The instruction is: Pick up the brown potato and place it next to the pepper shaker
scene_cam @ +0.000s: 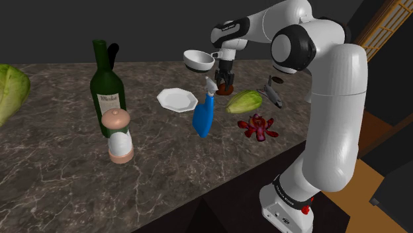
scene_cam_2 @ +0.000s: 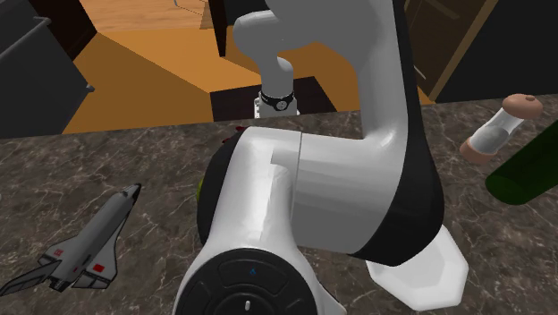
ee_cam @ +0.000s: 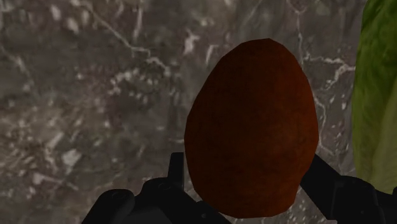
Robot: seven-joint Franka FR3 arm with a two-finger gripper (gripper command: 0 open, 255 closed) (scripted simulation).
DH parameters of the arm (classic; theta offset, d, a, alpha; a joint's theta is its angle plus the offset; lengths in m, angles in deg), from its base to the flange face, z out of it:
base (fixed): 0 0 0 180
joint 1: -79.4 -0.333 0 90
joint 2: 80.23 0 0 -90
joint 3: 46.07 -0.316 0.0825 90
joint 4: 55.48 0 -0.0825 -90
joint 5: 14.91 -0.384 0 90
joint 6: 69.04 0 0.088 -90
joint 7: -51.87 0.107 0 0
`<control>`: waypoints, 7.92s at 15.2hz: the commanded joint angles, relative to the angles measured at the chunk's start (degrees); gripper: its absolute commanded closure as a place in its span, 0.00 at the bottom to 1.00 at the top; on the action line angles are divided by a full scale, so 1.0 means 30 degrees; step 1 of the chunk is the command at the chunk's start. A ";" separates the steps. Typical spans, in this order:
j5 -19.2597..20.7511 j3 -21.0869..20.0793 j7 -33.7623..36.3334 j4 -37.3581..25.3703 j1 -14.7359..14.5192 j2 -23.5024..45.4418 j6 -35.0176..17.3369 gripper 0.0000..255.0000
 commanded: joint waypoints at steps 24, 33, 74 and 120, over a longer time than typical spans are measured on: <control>0.0684 0.0393 0.0453 -0.3570 0.0117 -0.1454 0.4883 1.00; 0.0692 0.0451 0.0539 -0.5984 0.0420 -0.1411 0.7220 1.00; 0.1722 -0.3037 1.0986 0.2138 -0.6635 -1.1546 0.7649 1.00; -0.0869 -0.8021 1.7836 1.0483 -1.0553 -1.2203 -0.1568 1.00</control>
